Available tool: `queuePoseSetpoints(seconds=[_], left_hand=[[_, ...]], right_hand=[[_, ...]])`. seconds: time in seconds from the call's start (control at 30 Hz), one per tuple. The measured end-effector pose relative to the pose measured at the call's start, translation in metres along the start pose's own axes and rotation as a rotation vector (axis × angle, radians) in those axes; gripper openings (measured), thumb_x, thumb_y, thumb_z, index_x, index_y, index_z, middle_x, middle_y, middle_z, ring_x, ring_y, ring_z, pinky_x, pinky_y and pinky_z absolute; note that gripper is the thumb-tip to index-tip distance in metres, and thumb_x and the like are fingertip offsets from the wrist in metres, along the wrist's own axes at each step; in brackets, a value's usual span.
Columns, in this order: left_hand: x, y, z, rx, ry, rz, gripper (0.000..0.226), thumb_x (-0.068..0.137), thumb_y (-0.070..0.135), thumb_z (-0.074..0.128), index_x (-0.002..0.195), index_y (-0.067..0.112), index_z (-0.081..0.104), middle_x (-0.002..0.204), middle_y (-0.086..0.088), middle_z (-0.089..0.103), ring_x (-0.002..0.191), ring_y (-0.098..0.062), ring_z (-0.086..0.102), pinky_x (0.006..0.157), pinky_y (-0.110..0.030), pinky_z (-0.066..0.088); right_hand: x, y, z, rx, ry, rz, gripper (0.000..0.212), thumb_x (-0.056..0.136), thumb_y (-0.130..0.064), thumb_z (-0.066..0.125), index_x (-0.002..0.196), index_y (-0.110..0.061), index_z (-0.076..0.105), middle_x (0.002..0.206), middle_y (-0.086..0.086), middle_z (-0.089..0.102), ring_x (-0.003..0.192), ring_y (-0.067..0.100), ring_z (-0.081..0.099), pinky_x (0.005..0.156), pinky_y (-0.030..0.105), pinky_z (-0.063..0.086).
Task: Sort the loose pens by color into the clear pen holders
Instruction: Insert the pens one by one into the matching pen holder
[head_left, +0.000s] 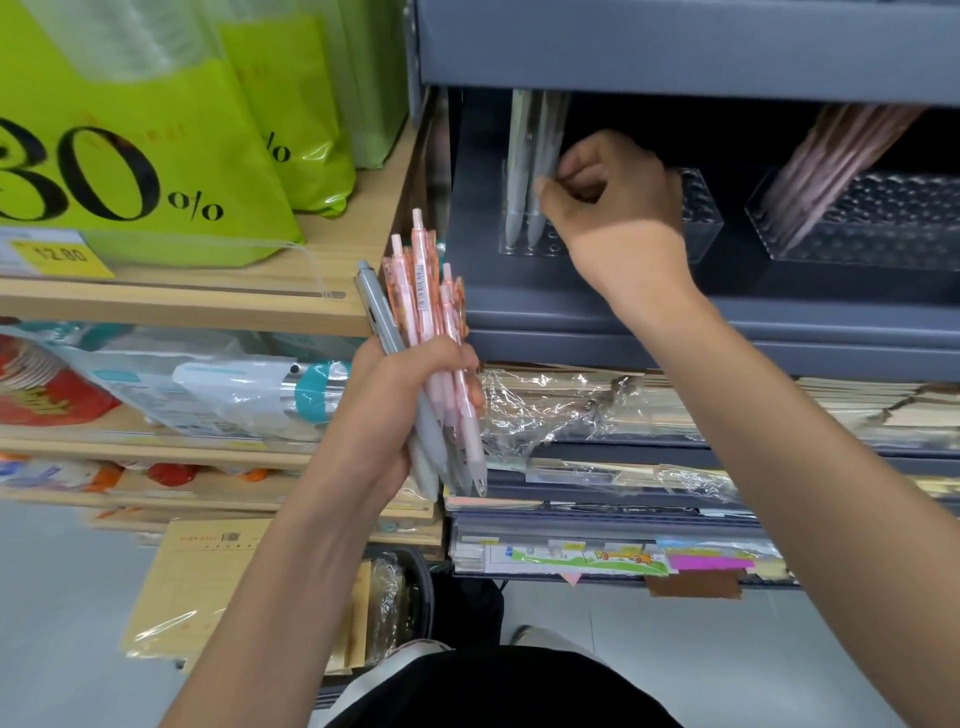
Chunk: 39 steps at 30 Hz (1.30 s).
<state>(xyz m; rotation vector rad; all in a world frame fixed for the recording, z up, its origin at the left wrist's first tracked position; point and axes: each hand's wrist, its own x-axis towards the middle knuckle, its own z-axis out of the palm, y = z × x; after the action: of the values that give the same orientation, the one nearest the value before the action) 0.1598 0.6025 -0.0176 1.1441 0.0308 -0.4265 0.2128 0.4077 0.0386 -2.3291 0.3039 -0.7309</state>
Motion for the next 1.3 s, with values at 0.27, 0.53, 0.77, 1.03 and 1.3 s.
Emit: queuePoseSetpoints(seconds=[0.27,0.53,0.77,1.03,1.3], left_hand=[[-0.003,0.0,0.004,0.011,0.024,0.012,0.043,0.064,0.006,0.071,0.105,0.0,0.059,0.066,-0.008,0.062,0.053,-0.019,0.06,0.047,-0.026,0.05],[-0.007,-0.004,0.012,0.053,-0.019,0.045,0.03,0.065,0.004,0.07,0.095,0.004,0.064,0.068,-0.01,0.06,0.052,-0.021,0.059,0.049,-0.027,0.05],[-0.013,-0.012,0.028,0.041,-0.182,0.026,0.034,0.064,0.003,0.072,0.095,0.004,0.059,0.072,-0.011,0.06,0.051,-0.023,0.056,0.049,-0.027,0.049],[-0.012,-0.028,0.049,-0.012,-0.128,0.028,0.022,0.067,0.003,0.063,0.089,0.004,0.066,0.079,-0.015,0.07,0.048,-0.023,0.057,0.048,-0.028,0.05],[-0.009,-0.033,0.07,-0.043,0.032,0.037,0.028,0.068,0.008,0.057,0.095,0.0,0.061,0.09,-0.018,0.076,0.065,-0.028,0.073,0.053,-0.03,0.057]], right_hand=[[0.001,0.001,-0.002,0.026,-0.05,0.0,0.008,0.086,-0.032,0.065,0.091,-0.025,0.064,0.066,-0.023,0.052,0.092,0.018,0.064,0.095,0.044,0.047],[-0.008,0.004,-0.014,0.265,0.069,-0.052,0.013,0.086,-0.03,0.07,0.092,-0.02,0.065,0.071,-0.018,0.059,0.069,0.0,0.058,0.072,0.02,0.049],[-0.041,0.014,-0.043,0.391,-0.527,-0.062,0.013,0.085,-0.035,0.074,0.083,-0.022,0.076,0.068,-0.01,0.071,0.051,-0.006,0.053,0.05,0.006,0.038],[-0.051,0.03,-0.049,0.562,-0.664,0.056,0.012,0.086,-0.018,0.074,0.09,-0.006,0.074,0.056,-0.017,0.059,0.048,-0.003,0.049,0.045,0.008,0.034],[-0.049,0.043,-0.05,0.646,-0.583,0.167,0.012,0.086,-0.02,0.074,0.083,-0.009,0.073,0.067,0.002,0.06,0.056,0.02,0.044,0.043,0.026,0.037]])
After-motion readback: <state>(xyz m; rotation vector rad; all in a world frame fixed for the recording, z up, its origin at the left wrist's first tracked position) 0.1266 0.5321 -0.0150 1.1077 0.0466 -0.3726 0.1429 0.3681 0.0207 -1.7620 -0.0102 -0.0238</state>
